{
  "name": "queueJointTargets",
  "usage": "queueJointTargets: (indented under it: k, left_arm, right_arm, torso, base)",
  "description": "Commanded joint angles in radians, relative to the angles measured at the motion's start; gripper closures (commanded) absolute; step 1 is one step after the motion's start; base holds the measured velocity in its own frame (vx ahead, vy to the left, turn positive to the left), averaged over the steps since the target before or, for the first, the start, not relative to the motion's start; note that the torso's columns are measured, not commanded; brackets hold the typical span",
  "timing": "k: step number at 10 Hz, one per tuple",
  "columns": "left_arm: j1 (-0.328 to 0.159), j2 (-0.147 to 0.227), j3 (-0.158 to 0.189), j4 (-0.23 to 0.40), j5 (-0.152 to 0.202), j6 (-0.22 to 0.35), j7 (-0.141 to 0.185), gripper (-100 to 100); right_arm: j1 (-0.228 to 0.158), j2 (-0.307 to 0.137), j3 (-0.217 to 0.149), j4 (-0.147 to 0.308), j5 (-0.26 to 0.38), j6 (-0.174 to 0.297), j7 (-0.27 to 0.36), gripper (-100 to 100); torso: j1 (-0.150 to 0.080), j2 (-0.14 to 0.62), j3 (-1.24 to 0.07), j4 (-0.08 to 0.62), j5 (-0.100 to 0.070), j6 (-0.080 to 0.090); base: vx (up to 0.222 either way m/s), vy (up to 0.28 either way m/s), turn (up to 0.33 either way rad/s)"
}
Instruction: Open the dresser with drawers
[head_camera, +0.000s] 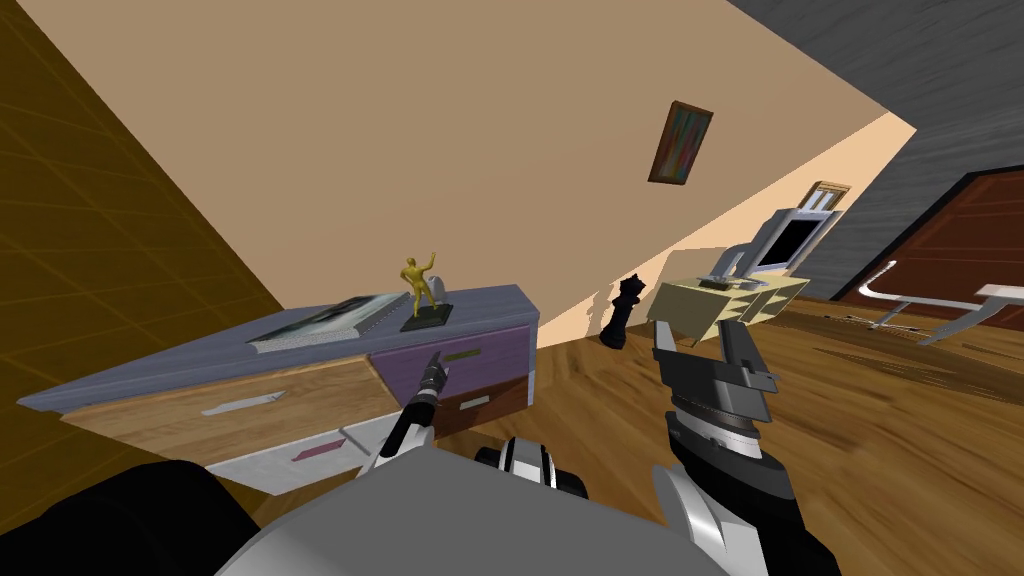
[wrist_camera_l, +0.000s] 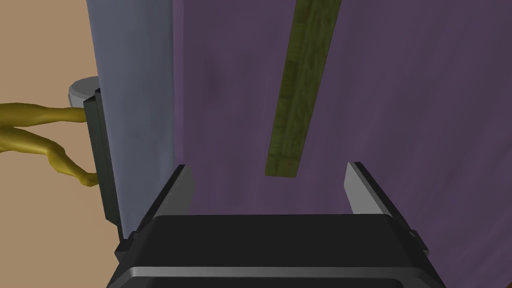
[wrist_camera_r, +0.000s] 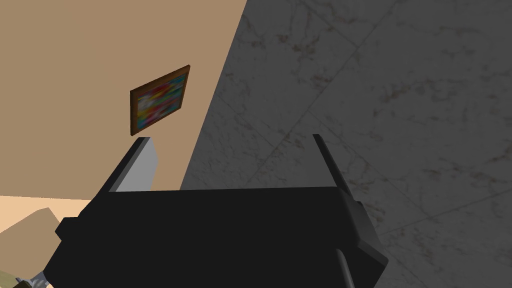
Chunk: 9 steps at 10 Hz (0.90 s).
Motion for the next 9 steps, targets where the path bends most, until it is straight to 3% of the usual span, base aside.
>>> queueJointTargets:
  k: [1,2,9]
  left_arm:
    - [-0.002,0.002,0.003,-0.003,0.001,0.004,0.001,-100]
    - [-0.002,0.002,0.004,-0.003,0.001,0.006,0.001,100]
    - [0.049,-0.003,-0.017,-0.045,0.002,0.011,0.006,100]
  right_arm:
    - [0.0,0.0,0.0,0.0,0.0,0.0,0.0,0]
    - [0.0,0.0,0.0,0.0,0.0,0.0,0.0,0]
    - [0.0,0.0,0.0,0.0,0.0,0.0,0.0,0]
  torso:
    - [0.002,-0.005,-0.003,-0.001,0.001,0.0]
    - [0.0,-0.002,-0.002,-0.001,0.0,0.0]
    - [-0.003,0.002,0.0,0.005,-0.006,-0.001]
  base:
    - [0.062,0.029,-0.007]
    - [0.009,0.005,0.001]
    - [-0.139,-0.074,0.005]
